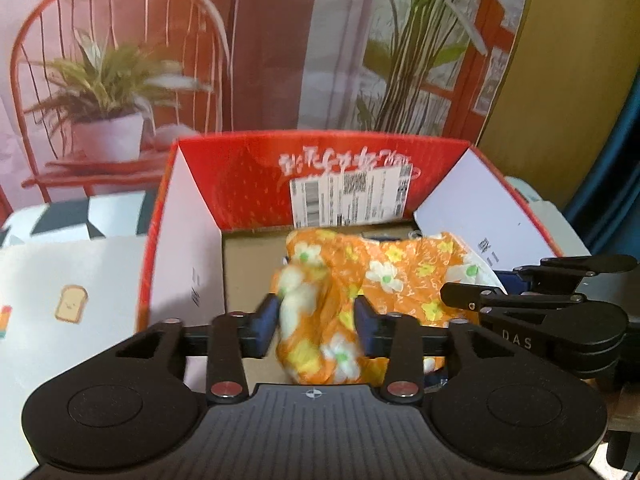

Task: Organize soft objects
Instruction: 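Lift the oven mitt with the left tool and carry it into the red box, then open the left tool to release the oven mitt inside the box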

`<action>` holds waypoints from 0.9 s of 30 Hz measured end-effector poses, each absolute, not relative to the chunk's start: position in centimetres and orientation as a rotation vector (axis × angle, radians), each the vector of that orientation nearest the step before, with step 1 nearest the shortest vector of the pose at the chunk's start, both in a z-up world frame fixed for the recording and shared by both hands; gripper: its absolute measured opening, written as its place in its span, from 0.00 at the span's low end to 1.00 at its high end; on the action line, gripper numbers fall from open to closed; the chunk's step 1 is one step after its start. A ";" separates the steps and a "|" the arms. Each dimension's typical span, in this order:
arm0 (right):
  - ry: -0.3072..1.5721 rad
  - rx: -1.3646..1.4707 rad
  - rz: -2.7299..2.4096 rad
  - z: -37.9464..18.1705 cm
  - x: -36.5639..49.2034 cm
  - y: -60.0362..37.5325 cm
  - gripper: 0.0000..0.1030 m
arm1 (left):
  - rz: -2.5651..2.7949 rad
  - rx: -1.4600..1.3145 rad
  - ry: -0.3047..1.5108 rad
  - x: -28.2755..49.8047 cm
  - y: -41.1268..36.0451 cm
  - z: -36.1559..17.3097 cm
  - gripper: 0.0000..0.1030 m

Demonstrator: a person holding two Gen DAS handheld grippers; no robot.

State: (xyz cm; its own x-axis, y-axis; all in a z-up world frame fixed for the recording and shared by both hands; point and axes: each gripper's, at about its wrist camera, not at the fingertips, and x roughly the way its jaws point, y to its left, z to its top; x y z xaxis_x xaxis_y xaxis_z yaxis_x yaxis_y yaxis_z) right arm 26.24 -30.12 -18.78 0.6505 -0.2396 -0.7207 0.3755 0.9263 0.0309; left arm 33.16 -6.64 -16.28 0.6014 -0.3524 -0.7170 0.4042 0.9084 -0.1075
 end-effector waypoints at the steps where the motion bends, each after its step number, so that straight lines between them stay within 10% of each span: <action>1: 0.776 0.160 -0.352 -18.4 26.1 -29.9 0.22 | -0.440 0.073 0.799 32.9 -6.5 -15.9 0.50; 7: 0.676 0.081 -0.328 -16.2 24.7 -28.4 0.65 | -0.420 0.100 0.718 30.9 -6.0 -13.5 0.90; 12: 0.639 0.054 -0.314 -14.8 23.4 -27.2 0.93 | -0.396 0.131 0.670 28.9 -5.1 -11.8 0.95; 27: 0.482 0.108 -0.318 -13.2 16.8 -24.5 1.00 | -0.338 0.100 0.578 21.4 -1.7 -10.0 0.96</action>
